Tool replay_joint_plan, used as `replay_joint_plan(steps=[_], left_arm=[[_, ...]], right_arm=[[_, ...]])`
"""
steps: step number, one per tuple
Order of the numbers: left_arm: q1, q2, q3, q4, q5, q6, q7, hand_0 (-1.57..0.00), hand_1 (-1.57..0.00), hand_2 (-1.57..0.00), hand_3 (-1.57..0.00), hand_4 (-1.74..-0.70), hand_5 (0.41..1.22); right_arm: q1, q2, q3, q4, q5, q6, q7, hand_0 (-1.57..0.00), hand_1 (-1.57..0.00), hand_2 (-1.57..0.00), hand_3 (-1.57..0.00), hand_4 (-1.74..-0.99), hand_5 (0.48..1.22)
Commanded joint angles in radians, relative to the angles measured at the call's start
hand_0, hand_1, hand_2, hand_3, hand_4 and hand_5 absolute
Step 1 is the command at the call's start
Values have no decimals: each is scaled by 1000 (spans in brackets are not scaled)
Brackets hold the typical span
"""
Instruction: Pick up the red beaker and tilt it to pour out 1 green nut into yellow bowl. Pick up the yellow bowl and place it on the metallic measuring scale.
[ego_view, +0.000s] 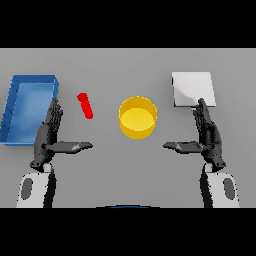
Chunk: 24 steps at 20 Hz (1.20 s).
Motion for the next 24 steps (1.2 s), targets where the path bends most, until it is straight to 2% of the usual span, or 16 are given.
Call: replay_joint_plan(steps=[1, 6, 7, 8, 10, 11, 13, 17, 19, 21, 24], left_arm=[[3, -1, -2, -2, -1, 1, -2, 1, 1, 1, 1, -1141, 660], [25, -13, -18, -23, -11, 6, -2, 1, 1, 1, 1, -1141, 660], [69, 11, -64, -83, -69, 3, -25, 1, 1, 1, 1, -1141, 660], [123, 28, -100, -142, -107, -6, -52, 1, 1, 1, 1, -1143, 660], [151, 42, -135, -193, -152, -6, -11, 1, 1, 1, 1, -1142, 662], [169, 55, -140, -220, -152, -18, -11, 1, 1, 1, 1, -1138, 660], [154, 64, -141, -229, -149, -27, 50, 1, 1, 1, 1, -1138, 655], [97, 58, -135, -160, -157, -25, 91, 1, 1, 1, 1, -1136, 648], [37, 60, -109, -90, -145, -25, 102, 1, 1, 1, 1, -1145, 643], [-13, 55, -97, -17, -144, -26, 81, 1, 1, 1, 1, -1169, 648], [-100, 59, -68, 121, -152, -22, 54, 1, 1, 1, 1, -1177, 644]], right_arm=[[0, 0, 0, 0, 0, -1, 0, 1, 1, 1, 1, -1071, 578], [-7, 2, 4, -1, 5, -6, 4, 1, 1, 1, 1, -1071, 578], [25, -40, 48, -45, 115, -32, -64, 1, 1, 1, 1, -1071, 578], [64, -65, 77, -72, 185, -47, -115, 1, 1, 1, 1, -1072, 577], [81, -72, 117, -101, 265, -69, -106, 1, 1, 1, 1, -1064, 577], [80, -83, 114, -101, 270, -68, -104, 1, 1, 1, 1, -1071, 581], [89, -67, 132, -128, 270, -61, -102, 1, 1, 1, 1, -1103, 592], [93, -80, 120, -135, 232, -31, -107, 1, 1, 1, 1, -1163, 624], [76, -76, 116, -129, 208, -15, -75, 1, 1, 1, 1, -1189, 626], [95, -79, 114, -148, 190, -1, -99, 1, 1, 1, 1, -1209, 627], [88, -71, 115, -125, 190, 0, -99, 1, 1, 1, 1, -1220, 626]])
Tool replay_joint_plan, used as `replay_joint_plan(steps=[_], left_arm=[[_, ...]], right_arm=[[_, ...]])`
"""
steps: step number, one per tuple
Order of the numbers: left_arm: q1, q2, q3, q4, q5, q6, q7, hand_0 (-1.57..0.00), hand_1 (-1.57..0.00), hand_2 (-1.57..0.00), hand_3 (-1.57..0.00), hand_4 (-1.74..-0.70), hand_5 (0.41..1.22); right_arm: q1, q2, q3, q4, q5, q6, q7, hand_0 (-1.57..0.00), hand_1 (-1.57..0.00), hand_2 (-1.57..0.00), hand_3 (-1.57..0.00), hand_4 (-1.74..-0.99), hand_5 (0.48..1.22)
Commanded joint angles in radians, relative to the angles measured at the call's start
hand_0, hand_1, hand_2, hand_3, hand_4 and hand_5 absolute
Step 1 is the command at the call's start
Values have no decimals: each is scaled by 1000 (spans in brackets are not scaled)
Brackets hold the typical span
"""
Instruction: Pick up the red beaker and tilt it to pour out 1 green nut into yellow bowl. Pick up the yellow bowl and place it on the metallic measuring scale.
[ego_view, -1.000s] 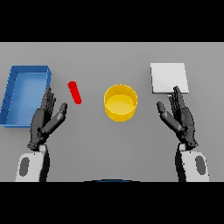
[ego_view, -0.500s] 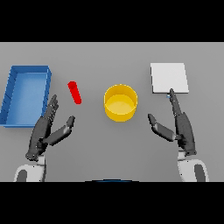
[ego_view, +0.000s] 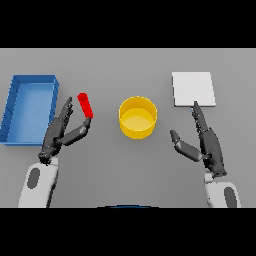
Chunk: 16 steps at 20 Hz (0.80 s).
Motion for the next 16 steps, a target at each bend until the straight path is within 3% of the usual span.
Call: replay_joint_plan(steps=[1, 5, 11, 16], left_arm=[[-26, 5, 10, 33, 2, -1, -24, 1, 1, 1, 1, -1176, 640], [-123, 1, 25, 144, 1, -9, -73, 1, 1, 1, 1, -1189, 641], [-247, -8, 34, 285, -45, 33, -68, 1, 1, 1, 1, -1197, 663], [-319, -20, 61, 391, -47, 57, -106, 1, 1, 1, 1, -1215, 678]], right_arm=[[-2, -4, -6, -4, -7, 2, -1, 1, 1, 1, 1, -1225, 627], [7, -8, -5, -14, 2, -2, -7, 1, 1, 1, 1, -1222, 626], [-1, -3, -9, -4, -13, 4, -1, 1, 1, 1, 1, -1231, 633], [10, -5, -8, -6, -4, 0, -5, 1, 1, 1, 1, -1241, 641]])
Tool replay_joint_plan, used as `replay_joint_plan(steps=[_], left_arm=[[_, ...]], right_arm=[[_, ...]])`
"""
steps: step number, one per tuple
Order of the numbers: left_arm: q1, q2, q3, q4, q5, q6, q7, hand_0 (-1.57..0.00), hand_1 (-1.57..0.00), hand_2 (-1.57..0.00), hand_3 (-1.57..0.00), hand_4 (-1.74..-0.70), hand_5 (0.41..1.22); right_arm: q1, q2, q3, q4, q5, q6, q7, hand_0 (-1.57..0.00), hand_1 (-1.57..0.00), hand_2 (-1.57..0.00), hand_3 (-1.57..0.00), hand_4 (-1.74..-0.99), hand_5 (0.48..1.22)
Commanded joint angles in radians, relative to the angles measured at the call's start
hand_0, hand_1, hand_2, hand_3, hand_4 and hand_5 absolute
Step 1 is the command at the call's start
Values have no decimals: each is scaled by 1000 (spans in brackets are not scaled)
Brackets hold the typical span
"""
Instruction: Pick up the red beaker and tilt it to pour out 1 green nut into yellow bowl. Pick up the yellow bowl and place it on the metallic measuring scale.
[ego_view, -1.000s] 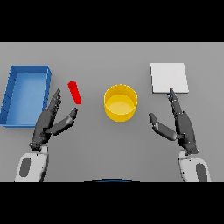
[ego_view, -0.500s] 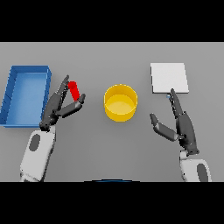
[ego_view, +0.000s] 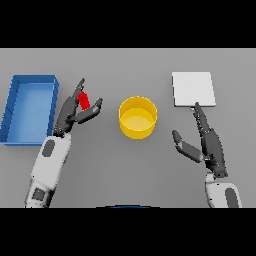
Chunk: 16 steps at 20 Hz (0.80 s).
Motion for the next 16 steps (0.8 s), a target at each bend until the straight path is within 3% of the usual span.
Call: replay_joint_plan(steps=[1, 5, 7, 8, 10, 11, 13, 15, 16], left_arm=[[-9, -3, 7, 12, 5, 2, -15, 1, 1, 1, 1, -1228, 687], [-51, -34, 60, 113, 54, 8, -121, 1, 1, -6, 1, -1303, 719], [-71, -42, 81, 151, 69, 12, -137, -81, -94, -157, -133, -1364, 761], [-86, -44, 92, 173, 71, 23, -151, -207, -230, -287, -254, -1401, 787], [-102, -62, 95, 200, 48, 82, -153, -551, -588, -662, -728, -1471, 943], [-105, -61, 85, 207, 25, 104, -156, -755, -783, -844, -884, -1519, 999], [-121, -56, 65, 221, -12, 123, -168, -1049, -1067, -1106, -1058, -1589, 1079], [-116, -57, 57, 219, -8, 112, -182, -1237, -1248, -1273, -1154, -1636, 1130], [-108, -51, 54, 209, -6, 105, -179, -1304, -1313, -1333, -1237, -1597, 1148]], right_arm=[[3, 3, 0, -11, -4, -2, 0, 1, 1, 1, 1, -1242, 642], [5, -5, -7, -16, -14, 5, 14, 1, 1, 1, 1, -1246, 646], [3, -11, -15, -12, -21, 8, 10, 1, 1, 1, 1, -1242, 645], [-3, -2, -7, -20, -13, 0, 17, 1, 1, 1, 1, -1240, 645], [-7, -12, -20, -16, -23, 2, 17, 1, 1, 1, 1, -1237, 648], [6, -11, -21, -16, -28, 6, 3, 1, 1, 1, 1, -1239, 648], [11, 0, -7, -14, -15, 2, 7, 1, 1, 1, 1, -1239, 648], [4, -5, -13, -14, -17, 1, 2, 1, 1, 1, 1, -1242, 650], [3, -1, -13, -17, -31, 10, 12, 1, 1, 1, 1, -1250, 647]])
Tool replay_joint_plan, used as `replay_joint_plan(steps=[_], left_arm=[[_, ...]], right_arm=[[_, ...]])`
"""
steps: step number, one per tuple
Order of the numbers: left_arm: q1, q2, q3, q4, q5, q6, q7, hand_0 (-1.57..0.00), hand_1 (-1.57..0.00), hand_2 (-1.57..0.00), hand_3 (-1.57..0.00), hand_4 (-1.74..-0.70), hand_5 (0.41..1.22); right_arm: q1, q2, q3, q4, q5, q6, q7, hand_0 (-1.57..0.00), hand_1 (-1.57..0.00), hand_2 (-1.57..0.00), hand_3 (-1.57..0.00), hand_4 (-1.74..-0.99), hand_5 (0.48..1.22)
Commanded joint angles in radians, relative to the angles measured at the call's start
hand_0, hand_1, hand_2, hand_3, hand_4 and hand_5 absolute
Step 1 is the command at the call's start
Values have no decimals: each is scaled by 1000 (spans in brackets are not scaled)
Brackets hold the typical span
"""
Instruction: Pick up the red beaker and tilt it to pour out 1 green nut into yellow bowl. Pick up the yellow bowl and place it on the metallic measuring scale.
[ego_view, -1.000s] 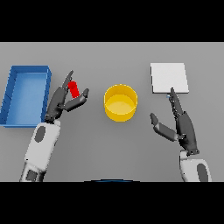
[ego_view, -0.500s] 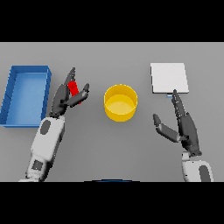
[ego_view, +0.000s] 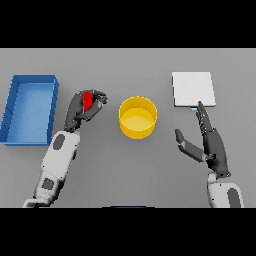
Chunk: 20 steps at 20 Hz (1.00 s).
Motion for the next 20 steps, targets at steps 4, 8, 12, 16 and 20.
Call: replay_joint_plan(steps=[4, 8, 12, 16, 20], left_arm=[[-1, -8, 25, -26, 52, -36, 3, -1462, -1465, -1473, -1434, -1614, 1165], [-22, 1, 44, -93, 116, -79, 21, -1526, -1528, -1531, -1515, -1689, 1140], [-13, 31, 5, -168, 118, -113, 49, -1553, -1553, -1555, -1548, -1720, 1131], [-34, 68, -31, -175, 86, -115, 87, -1556, -1557, -1558, -1553, -1724, 1135], [-58, 116, -92, -181, 19, -115, 114, -1562, -1562, -1563, -1559, -1730, 1134]], right_arm=[[-3, 1, -3, 10, 10, -10, -2, 1, 1, 1, 1, -1245, 642], [7, 3, 10, -3, 25, -12, -13, 1, 1, 1, 1, -1236, 644], [7, -7, 8, -4, 26, -8, -21, 1, 1, 1, 1, -1226, 650], [-8, -11, 11, 6, 54, -24, -37, 1, 1, 1, 1, -1219, 660], [16, -16, 20, -1, 67, -21, -55, 1, 1, 1, 1, -1210, 664]])
